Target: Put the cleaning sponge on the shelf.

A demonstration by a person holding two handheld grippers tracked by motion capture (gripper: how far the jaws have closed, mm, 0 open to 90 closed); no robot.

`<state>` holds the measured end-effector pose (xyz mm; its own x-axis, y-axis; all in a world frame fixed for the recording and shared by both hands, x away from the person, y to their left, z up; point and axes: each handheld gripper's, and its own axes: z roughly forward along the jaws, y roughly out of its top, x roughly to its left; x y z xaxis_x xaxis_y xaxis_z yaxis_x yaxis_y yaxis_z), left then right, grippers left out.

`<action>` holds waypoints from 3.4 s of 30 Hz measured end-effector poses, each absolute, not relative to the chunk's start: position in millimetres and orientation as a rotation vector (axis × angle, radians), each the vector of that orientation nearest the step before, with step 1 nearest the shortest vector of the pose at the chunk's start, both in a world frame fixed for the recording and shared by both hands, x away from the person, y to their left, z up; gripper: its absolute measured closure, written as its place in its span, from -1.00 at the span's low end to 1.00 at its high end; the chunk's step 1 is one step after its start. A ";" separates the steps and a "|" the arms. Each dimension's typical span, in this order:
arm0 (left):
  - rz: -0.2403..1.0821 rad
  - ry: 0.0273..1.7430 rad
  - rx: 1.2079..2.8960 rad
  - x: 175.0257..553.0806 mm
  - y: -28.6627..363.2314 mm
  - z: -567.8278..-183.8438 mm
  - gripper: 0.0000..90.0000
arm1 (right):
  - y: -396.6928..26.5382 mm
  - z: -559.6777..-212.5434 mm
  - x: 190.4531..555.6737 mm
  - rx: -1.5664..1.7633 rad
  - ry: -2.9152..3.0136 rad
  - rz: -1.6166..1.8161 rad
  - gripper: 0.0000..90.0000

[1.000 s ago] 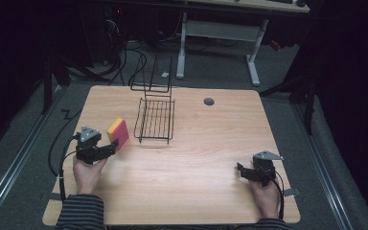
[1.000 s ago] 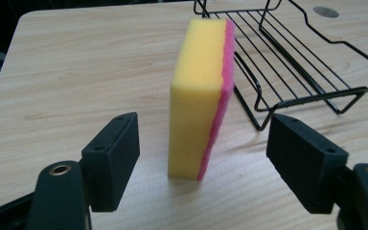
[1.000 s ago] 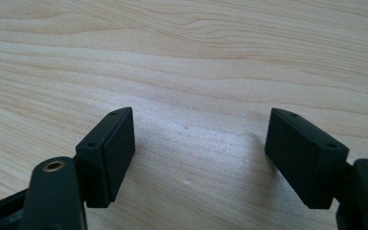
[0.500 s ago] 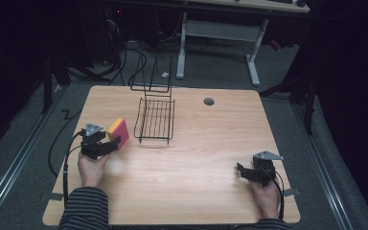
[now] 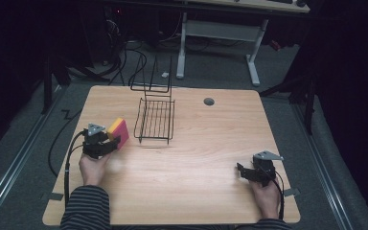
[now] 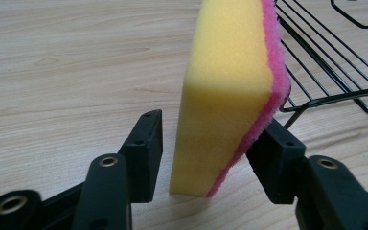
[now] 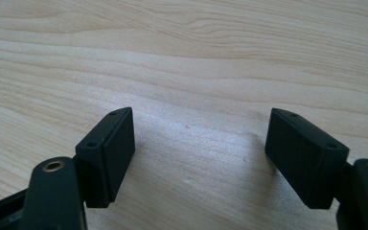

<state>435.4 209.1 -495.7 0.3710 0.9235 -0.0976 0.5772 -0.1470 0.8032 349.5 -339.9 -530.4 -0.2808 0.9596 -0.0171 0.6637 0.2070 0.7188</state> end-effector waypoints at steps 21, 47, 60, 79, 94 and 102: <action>0.583 1.260 1.812 425.2 211.4 -490.4 0.36 | -340.0 -530.4 349.5 1.502 2.023 0.841 -0.43; 0.632 1.114 1.770 385.0 209.8 -452.9 0.37 | -340.1 -530.4 349.4 1.500 2.024 0.841 -0.43; 0.602 1.039 1.771 381.2 197.2 -439.9 0.38 | -340.1 -530.4 349.4 1.500 2.024 0.841 -0.43; 0.555 0.971 1.774 385.8 178.4 -430.3 0.38 | -339.9 -530.4 349.5 1.502 2.022 0.843 -0.42; 0.532 0.952 1.796 398.1 166.1 -430.8 0.38 | -339.9 -530.4 349.5 1.503 2.022 0.843 -0.42; 0.529 0.946 1.785 409.6 157.3 -427.8 0.38 | -340.0 -530.4 349.5 1.502 2.022 0.843 -0.42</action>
